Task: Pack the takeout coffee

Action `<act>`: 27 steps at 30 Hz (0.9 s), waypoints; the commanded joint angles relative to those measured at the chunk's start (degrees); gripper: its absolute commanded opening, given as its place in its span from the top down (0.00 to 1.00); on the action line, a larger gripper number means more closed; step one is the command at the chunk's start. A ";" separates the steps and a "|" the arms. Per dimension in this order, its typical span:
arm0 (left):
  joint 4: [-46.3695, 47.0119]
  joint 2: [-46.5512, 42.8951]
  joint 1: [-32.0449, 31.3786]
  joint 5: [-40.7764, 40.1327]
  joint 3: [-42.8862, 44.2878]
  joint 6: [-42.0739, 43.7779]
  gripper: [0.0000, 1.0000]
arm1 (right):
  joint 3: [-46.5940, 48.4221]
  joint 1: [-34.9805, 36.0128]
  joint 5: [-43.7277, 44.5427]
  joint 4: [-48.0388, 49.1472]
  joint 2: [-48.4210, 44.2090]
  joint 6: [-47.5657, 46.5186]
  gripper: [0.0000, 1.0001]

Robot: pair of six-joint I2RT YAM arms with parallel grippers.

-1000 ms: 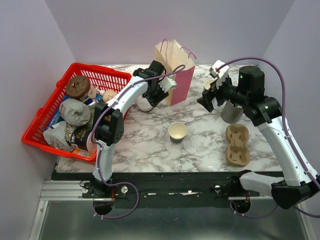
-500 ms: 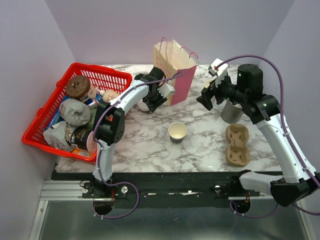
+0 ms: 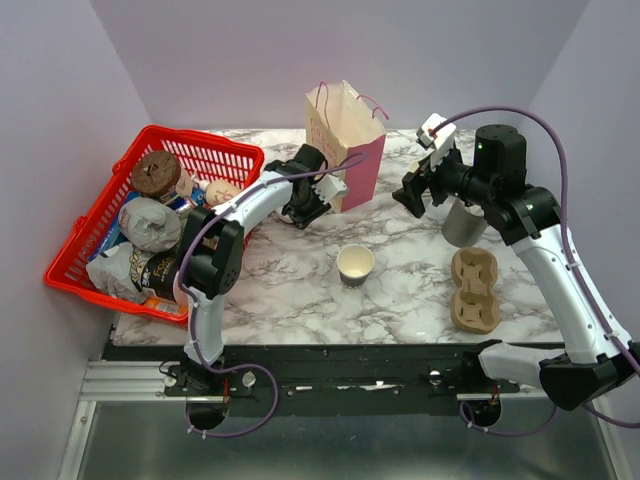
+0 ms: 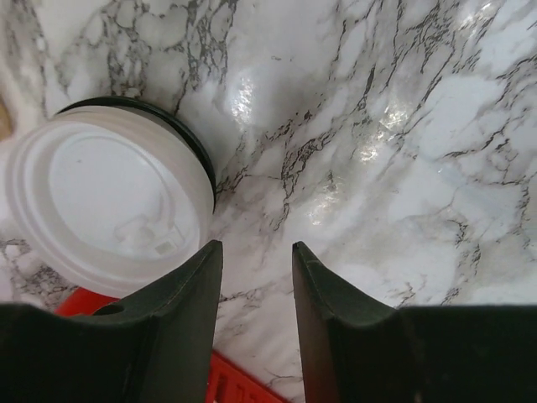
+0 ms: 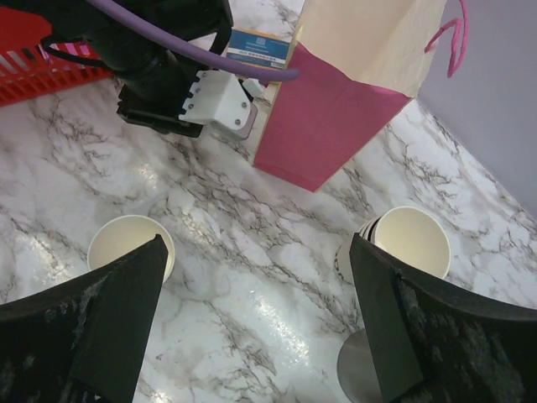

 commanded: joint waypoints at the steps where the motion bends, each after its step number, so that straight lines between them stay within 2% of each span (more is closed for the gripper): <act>1: 1.80 -4.73 0.23 1.88 0.49 1.51 0.53 | 1.53 -0.34 -0.74 0.73 0.29 0.85 0.02; 8: 2.68 -3.51 0.15 -2.33 1.02 6.52 0.52 | 2.94 -0.34 -2.15 0.64 1.87 1.55 0.02; 15: 1.27 -0.43 0.23 -5.93 3.22 7.67 0.51 | 4.96 -0.25 -2.15 -0.15 3.54 0.93 0.02; 27: -0.66 3.18 0.23 -6.11 6.29 6.61 0.61 | 3.99 -0.25 -1.88 -0.23 3.28 0.50 0.02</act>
